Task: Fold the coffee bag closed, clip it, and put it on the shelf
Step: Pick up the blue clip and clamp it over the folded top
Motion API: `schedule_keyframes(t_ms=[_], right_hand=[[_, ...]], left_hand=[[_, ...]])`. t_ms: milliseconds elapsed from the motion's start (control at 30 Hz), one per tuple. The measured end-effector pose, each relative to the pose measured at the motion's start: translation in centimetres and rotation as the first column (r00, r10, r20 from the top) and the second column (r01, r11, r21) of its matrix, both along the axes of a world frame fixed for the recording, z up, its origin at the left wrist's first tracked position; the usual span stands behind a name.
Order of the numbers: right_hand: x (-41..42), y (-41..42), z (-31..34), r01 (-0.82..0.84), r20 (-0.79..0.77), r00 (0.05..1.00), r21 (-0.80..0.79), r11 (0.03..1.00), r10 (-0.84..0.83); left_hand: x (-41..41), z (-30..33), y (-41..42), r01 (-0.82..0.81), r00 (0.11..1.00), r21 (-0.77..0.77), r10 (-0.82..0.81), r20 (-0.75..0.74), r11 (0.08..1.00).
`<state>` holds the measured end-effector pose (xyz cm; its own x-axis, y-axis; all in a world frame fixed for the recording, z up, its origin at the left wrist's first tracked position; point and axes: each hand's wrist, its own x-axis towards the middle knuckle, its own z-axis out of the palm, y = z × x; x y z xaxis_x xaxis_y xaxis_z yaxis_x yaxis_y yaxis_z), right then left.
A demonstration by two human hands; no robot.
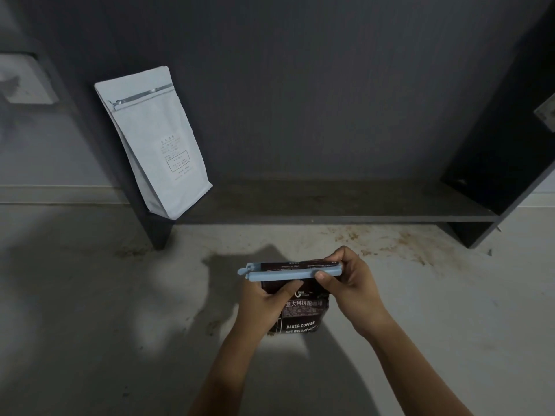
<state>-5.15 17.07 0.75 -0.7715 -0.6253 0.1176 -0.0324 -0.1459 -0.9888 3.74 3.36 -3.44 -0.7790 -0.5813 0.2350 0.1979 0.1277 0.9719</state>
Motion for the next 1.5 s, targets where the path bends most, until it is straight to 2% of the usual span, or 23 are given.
schedule_keyframes(t_ms=[133,200,267,333,433,467,533,600,667,767,967,1300,1500], right_hand=[[0.0,-0.3,-0.2,0.056,-0.015,0.998,-0.002,0.998,-0.056],[0.0,-0.4,-0.3,0.066,-0.010,0.998,-0.006,0.998,-0.066],[-0.1,-0.3,-0.4,0.066,-0.001,0.998,-0.010,0.998,-0.066],[-0.1,-0.2,-0.3,0.068,-0.003,0.998,-0.003,0.998,-0.068],[0.0,0.1,0.4,0.079,-0.055,0.996,0.077,0.994,-0.074],[0.0,0.3,0.7,0.081,-0.112,0.991,0.121,0.989,-0.067],[-0.2,0.7,1.9,0.109,-0.351,0.936,0.255,0.961,-0.013],[-0.4,0.7,3.6,0.184,-0.608,0.788,0.382,0.906,0.096],[-0.3,-0.1,4.7,0.218,-0.723,0.655,0.459,0.861,0.220],[0.7,-2.3,4.7,0.241,-0.740,0.584,0.551,0.799,0.334],[0.8,-3.5,3.4,0.310,-0.782,0.590,0.451,0.837,0.203],[0.8,-3.4,2.8,0.357,-0.811,0.560,0.422,0.833,0.171],[1.0,-3.0,2.7,0.354,-0.802,0.569,0.436,0.828,0.179]], left_hand=[[0.1,0.0,0.1,0.050,0.999,0.067,-0.049,-0.013,0.997],[0.7,0.3,0.0,0.063,0.998,0.173,-0.061,-0.020,0.983],[1.3,0.7,-0.5,0.062,0.995,0.268,-0.040,-0.087,0.961],[1.9,1.5,-1.1,0.069,0.990,0.302,-0.028,-0.137,0.951],[2.2,2.3,-1.3,0.056,0.994,0.294,-0.026,-0.103,0.954],[2.2,2.4,-1.3,0.053,0.995,0.287,-0.027,-0.097,0.957],[2.3,2.3,-1.4,0.056,0.995,0.283,-0.031,-0.092,0.958],[2.4,2.2,-1.4,0.046,0.997,0.287,-0.026,-0.071,0.957],[2.3,2.2,-1.5,0.037,0.997,0.289,-0.017,-0.070,0.957],[2.2,2.1,-1.4,0.041,0.994,0.257,-0.015,-0.104,0.965],[2.1,2.3,-1.5,0.025,0.987,0.307,0.026,-0.159,0.951],[1.8,2.0,-0.9,-0.156,0.981,0.330,0.184,-0.055,0.931],[1.6,2.2,-0.8,-0.189,0.975,0.329,0.215,-0.045,0.925]])
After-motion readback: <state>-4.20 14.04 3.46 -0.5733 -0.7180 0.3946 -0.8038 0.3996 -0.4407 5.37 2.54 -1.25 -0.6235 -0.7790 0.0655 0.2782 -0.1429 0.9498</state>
